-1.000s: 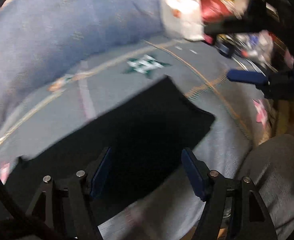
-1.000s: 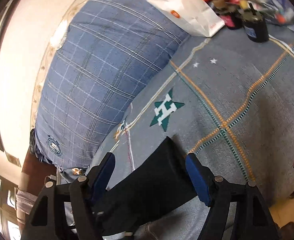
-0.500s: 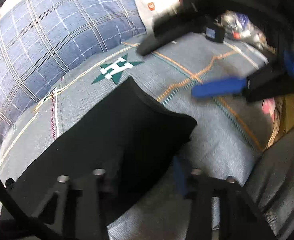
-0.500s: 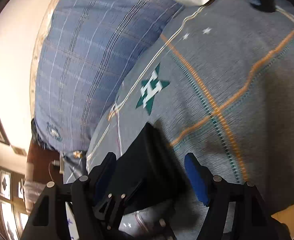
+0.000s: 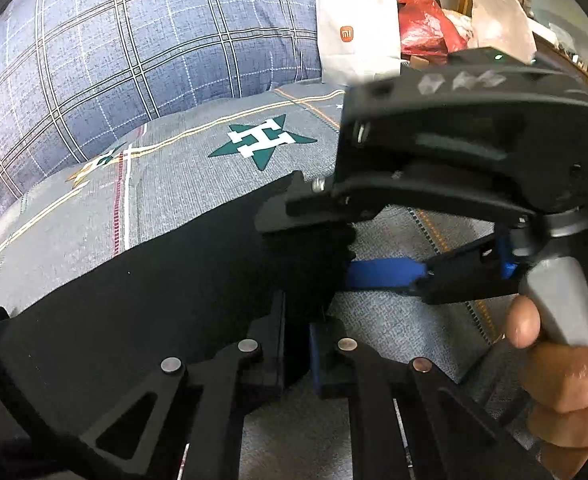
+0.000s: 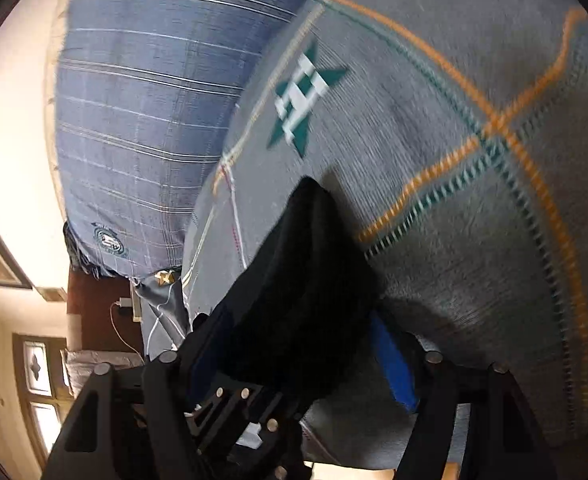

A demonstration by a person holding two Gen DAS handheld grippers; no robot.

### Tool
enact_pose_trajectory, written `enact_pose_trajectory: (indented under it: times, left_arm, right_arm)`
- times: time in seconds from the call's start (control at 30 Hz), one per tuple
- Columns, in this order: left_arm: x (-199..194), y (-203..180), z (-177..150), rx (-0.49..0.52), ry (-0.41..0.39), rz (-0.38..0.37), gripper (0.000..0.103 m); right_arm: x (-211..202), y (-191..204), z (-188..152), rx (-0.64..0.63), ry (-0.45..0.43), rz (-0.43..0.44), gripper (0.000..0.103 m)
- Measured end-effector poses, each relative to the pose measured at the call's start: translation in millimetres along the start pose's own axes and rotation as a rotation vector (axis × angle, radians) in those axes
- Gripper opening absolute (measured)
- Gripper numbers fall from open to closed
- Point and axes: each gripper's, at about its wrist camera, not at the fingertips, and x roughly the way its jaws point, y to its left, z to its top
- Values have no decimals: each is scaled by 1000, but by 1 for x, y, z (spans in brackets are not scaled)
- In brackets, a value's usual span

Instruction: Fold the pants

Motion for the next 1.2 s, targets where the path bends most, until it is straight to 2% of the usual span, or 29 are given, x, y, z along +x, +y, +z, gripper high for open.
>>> enact_pose_trajectory:
  times: [0.03,0.1,0.13,0.2,0.47,0.5,0.57,0.6,0.63,0.73,0.77,0.8,0.87,0.93,1.03,1.1,1.2]
  left_arm:
    - [-1,0,0,-7,3,-5,9]
    - [-2,1,-1,-18,5,-9,9]
    - [-4,2,-1,-20,3,-10,10]
    - [-6,1,-1,-14,6,-9,10]
    - [-17,-2,-6,26,-27,7,14]
    - [-17,-2,-6,26,-28,6,18]
    - [-17,-1,-7,26,-26,3,33]
    - [-17,-1,-8,28,-29,6,47]
    - [-17,-1,-9,31,-35,17,55]
    - [-13,-2,-11,51,-50,50,52]
    - [-10,-1,-11,56,-44,60,46]
    - [-6,0,-10,58,-39,78,30]
    - [-4,4,-11,52,-39,101,21]
    - [-11,11,-12,11,-62,84,14]
    - [-24,20,-10,-32,-96,72,11]
    - [-37,28,-9,-60,-118,71,11]
    - [-66,44,-14,-110,-175,87,11]
  right_arm:
    - [1,-1,0,7,-1,-4,54]
    - [3,-1,0,5,-12,-22,34]
    - [4,1,-1,-6,-11,-24,34]
    - [4,7,-4,-35,-25,-41,25]
    - [2,14,-7,-50,-47,-1,21]
    - [1,14,-6,-49,-47,8,21]
    - [0,15,-5,-53,-48,20,21]
    - [-1,17,-5,-56,-48,34,21]
    - [-2,17,-5,-58,-48,46,21]
    - [-4,20,-5,-66,-50,92,21]
    - [-4,21,-4,-70,-49,95,21]
    - [-4,23,-4,-77,-48,103,21]
    - [-3,26,-3,-89,-48,110,20]
    - [-2,29,-4,-106,-44,121,21]
    - [-2,40,-7,-154,-43,163,21]
    - [-5,52,-12,-211,-71,161,21]
    - [-6,91,-32,-347,-92,168,21]
